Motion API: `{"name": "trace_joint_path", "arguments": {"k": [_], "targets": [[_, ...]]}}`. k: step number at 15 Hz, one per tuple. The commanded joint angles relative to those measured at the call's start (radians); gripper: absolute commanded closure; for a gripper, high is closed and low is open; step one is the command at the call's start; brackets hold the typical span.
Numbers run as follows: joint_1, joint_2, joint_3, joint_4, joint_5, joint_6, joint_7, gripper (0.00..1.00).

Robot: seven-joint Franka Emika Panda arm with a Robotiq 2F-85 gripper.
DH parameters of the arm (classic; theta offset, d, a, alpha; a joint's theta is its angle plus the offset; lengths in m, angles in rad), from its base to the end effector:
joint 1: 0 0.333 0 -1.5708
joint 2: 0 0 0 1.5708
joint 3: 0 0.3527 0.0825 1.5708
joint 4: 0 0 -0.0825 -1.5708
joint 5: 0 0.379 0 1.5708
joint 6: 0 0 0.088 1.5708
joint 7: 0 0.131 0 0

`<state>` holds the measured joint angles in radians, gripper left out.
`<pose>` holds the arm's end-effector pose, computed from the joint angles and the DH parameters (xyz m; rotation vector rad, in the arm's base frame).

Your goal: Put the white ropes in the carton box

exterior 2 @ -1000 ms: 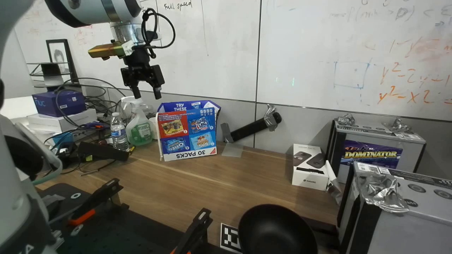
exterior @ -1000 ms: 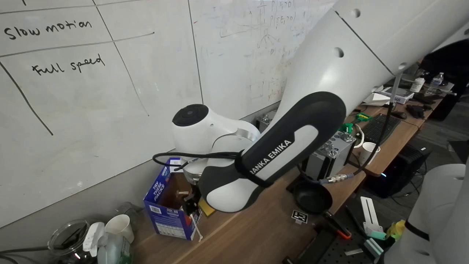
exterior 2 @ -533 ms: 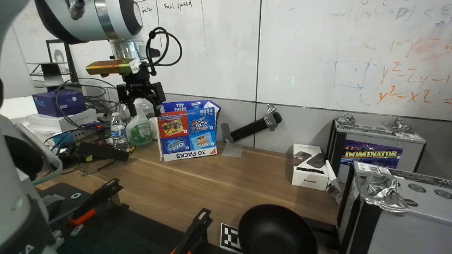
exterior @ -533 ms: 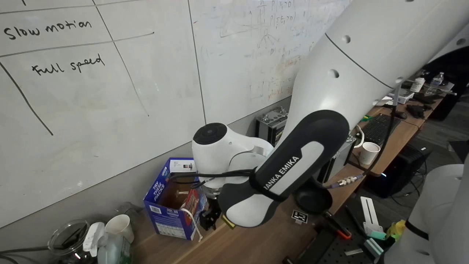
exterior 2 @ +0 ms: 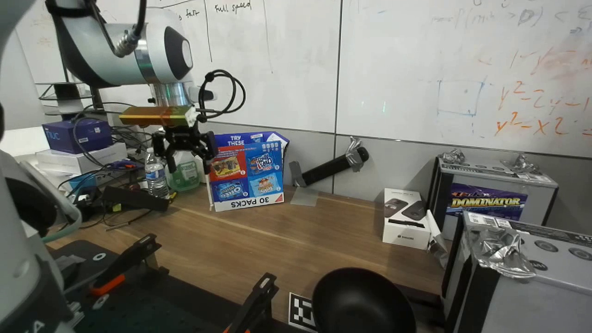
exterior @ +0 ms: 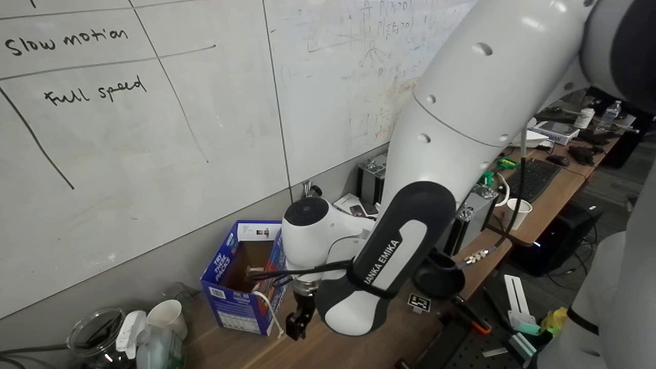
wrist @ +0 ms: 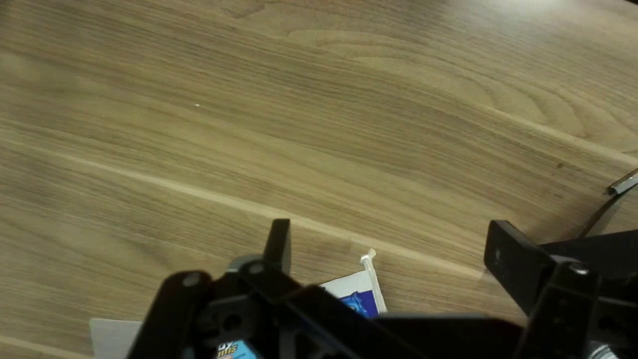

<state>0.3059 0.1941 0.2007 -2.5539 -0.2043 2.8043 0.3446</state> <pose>0.4018 0.2352 0.2208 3.0865 0.5424 0.1132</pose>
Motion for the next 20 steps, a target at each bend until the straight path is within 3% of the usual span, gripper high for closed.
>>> {"name": "trace_joint_path", "arguments": {"k": [1,10,20], "targets": [[-0.014,0.111,0.017,0.052,0.054,0.070,-0.120,0.00],[-0.092,0.269,0.118,0.166,0.186,0.103,-0.356,0.00],[-0.169,0.301,0.199,0.180,0.161,0.224,-0.514,0.00]]}}
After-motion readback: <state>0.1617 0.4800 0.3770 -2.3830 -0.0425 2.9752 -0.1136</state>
